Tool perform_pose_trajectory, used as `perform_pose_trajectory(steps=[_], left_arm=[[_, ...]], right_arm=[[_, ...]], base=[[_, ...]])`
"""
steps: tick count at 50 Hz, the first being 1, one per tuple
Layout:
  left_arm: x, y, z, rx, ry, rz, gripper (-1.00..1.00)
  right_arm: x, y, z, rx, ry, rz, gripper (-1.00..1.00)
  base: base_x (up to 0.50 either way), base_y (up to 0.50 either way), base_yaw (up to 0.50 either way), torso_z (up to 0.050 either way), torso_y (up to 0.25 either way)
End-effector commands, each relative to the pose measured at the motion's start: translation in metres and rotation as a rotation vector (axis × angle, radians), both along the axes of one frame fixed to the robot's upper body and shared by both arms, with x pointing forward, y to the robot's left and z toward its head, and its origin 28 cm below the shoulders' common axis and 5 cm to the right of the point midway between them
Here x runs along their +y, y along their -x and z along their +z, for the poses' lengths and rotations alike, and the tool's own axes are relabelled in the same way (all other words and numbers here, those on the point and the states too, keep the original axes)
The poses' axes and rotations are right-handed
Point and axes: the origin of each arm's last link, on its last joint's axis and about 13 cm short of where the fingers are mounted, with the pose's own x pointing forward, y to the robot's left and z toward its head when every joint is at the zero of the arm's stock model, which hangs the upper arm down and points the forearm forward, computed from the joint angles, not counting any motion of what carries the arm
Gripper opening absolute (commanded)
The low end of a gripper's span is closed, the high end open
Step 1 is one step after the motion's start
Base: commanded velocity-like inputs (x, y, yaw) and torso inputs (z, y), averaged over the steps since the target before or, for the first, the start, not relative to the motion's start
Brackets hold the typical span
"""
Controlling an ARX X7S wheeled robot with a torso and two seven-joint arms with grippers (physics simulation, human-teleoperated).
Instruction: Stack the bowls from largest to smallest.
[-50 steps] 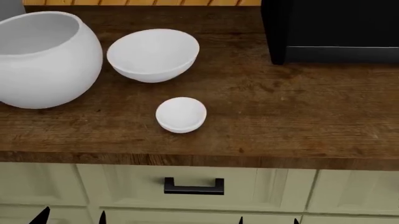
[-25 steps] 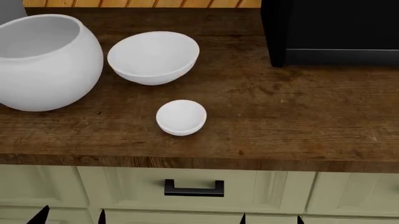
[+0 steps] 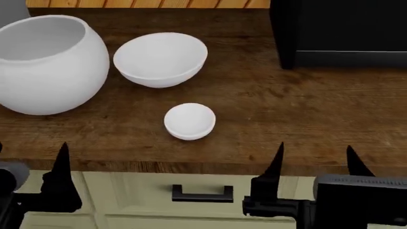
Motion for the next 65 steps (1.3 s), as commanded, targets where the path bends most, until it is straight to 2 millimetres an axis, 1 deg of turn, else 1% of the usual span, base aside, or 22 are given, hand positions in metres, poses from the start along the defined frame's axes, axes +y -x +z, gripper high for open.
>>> perform_pose_trajectory(steps=[1,3,6,12,14,15,17,21,26,29,32,36,42,46,51,55,60,63,64,65], left_arm=[[0.017,0.004,0.033,-0.008,-0.048,0.023,1.00],[0.020,0.006,0.034,-0.006,-0.063,0.021,1.00],[0.024,0.008,0.037,-0.013,-0.072,0.034,1.00],[0.038,0.009,0.046,-0.031,-0.054,0.091,1.00],[0.040,0.012,0.047,-0.026,-0.052,0.085,1.00],[0.041,0.012,0.046,-0.023,-0.060,0.086,1.00],[0.040,0.012,0.046,-0.022,-0.072,0.083,1.00],[0.035,0.014,0.047,-0.024,-0.107,0.062,1.00],[0.039,0.014,0.047,-0.026,-0.101,0.071,1.00],[0.038,0.016,0.049,-0.030,-0.109,0.068,1.00],[0.039,0.016,0.049,-0.031,-0.112,0.070,1.00],[0.040,0.018,0.052,-0.035,-0.116,0.078,1.00],[0.040,0.019,0.052,-0.037,-0.119,0.078,1.00],[0.040,0.019,0.052,-0.032,-0.128,0.074,1.00],[0.039,0.018,0.051,-0.030,-0.132,0.073,1.00],[0.039,0.019,0.051,-0.023,-0.136,0.062,1.00],[0.038,0.021,0.051,-0.018,-0.139,0.051,1.00],[0.038,0.021,0.051,-0.014,-0.137,0.048,1.00],[0.037,0.021,0.050,-0.011,-0.135,0.045,1.00],[0.037,0.021,0.050,-0.007,-0.128,0.043,1.00]], right_arm=[[-0.018,0.004,0.026,-0.030,0.010,-0.038,1.00],[-0.023,0.006,0.029,-0.040,-0.002,-0.058,1.00],[-0.024,0.006,0.030,-0.047,0.006,-0.065,1.00],[-0.024,0.005,0.028,-0.040,0.015,-0.069,1.00],[-0.027,0.007,0.032,-0.064,0.075,-0.102,1.00],[-0.029,0.008,0.033,-0.064,0.058,-0.097,1.00],[-0.031,0.008,0.031,-0.057,0.053,-0.104,1.00],[-0.034,0.010,0.035,-0.076,0.037,-0.108,1.00],[-0.037,0.010,0.035,-0.079,0.036,-0.123,1.00],[-0.036,0.013,0.039,-0.097,0.058,-0.124,1.00],[-0.036,0.012,0.037,-0.089,0.052,-0.128,1.00],[-0.037,0.013,0.038,-0.082,0.050,-0.141,1.00],[-0.041,0.014,0.041,-0.097,0.037,-0.151,1.00],[-0.049,0.016,0.042,-0.099,0.037,-0.185,1.00],[-0.049,0.016,0.041,-0.103,0.059,-0.191,1.00],[-0.052,0.015,0.039,-0.099,0.067,-0.206,1.00],[-0.055,0.018,0.041,-0.100,0.058,-0.230,1.00],[-0.058,0.020,0.046,-0.057,0.053,-0.246,1.00],[-0.058,0.019,0.046,-0.001,0.082,-0.223,1.00],[-0.059,0.017,0.051,-0.009,0.083,-0.231,1.00]], base=[[0.22,0.50,0.00,0.000,0.000],[0.22,0.50,0.00,0.000,0.000],[0.22,0.50,0.00,0.000,0.000],[0.22,0.50,0.00,0.000,0.000],[0.24,0.50,0.00,0.000,0.000],[0.29,0.50,0.00,0.000,0.000],[0.29,0.50,0.00,0.000,0.000],[0.33,0.48,0.00,0.000,0.000],[0.42,0.41,0.00,0.000,0.000],[0.44,0.37,0.00,0.000,0.000],[0.45,0.35,0.00,0.000,0.000],[0.42,0.40,0.00,0.000,0.000],[0.21,0.50,0.00,0.000,0.000],[0.23,0.50,0.00,0.000,0.000],[0.23,0.38,0.00,0.000,0.000],[0.38,0.04,0.00,0.000,0.000],[0.29,0.00,0.00,0.000,0.003],[0.00,0.00,0.00,0.000,0.000],[0.00,0.00,0.00,0.000,0.000],[0.00,0.00,0.00,0.000,0.000]])
